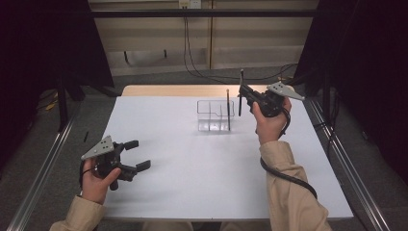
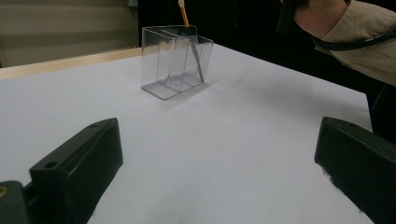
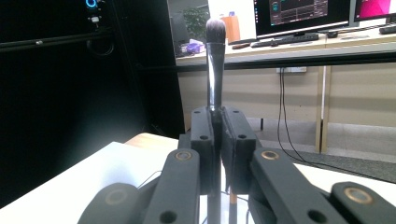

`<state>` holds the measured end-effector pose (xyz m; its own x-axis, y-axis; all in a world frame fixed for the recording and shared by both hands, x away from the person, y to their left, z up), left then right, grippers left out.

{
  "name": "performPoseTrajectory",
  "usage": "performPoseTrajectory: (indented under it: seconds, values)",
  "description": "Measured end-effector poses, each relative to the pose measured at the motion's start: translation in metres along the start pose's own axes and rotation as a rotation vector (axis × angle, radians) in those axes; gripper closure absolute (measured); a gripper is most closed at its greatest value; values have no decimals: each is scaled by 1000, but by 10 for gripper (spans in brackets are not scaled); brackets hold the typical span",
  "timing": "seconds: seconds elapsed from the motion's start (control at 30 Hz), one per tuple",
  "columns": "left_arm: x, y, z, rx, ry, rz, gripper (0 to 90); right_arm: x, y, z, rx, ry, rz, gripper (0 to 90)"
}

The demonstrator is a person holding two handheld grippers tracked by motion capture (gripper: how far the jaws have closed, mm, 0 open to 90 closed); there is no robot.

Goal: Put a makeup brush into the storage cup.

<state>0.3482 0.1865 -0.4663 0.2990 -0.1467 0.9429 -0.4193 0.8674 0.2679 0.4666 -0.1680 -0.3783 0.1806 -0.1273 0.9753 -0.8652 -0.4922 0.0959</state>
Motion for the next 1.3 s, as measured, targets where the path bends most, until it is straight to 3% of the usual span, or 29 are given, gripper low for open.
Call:
performPoseTrajectory:
  seconds: [0.37, 0.9, 1.3]
  values:
    - [0, 1, -1, 6, -3, -3, 9, 2, -9, -3, 10, 11, -3, 844]
    - [1, 2, -2, 8, 2, 5, 9, -5, -20, 3, 9, -21, 3, 844]
    - [0, 2, -2, 6, 0, -2, 9, -5, -25, 5, 6, -5, -2, 843]
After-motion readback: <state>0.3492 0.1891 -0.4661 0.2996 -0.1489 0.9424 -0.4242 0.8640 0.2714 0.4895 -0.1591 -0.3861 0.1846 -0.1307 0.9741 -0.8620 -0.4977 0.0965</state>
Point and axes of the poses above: each handheld gripper's, and its own axes: y roughly backward along the jaws, x roughly out of its top, z roughly to its right, the point moved 9 cm from there along -y, roughly forward along the jaws, and after that the axes turned 1 degree about -z, right-handed, at the moved point
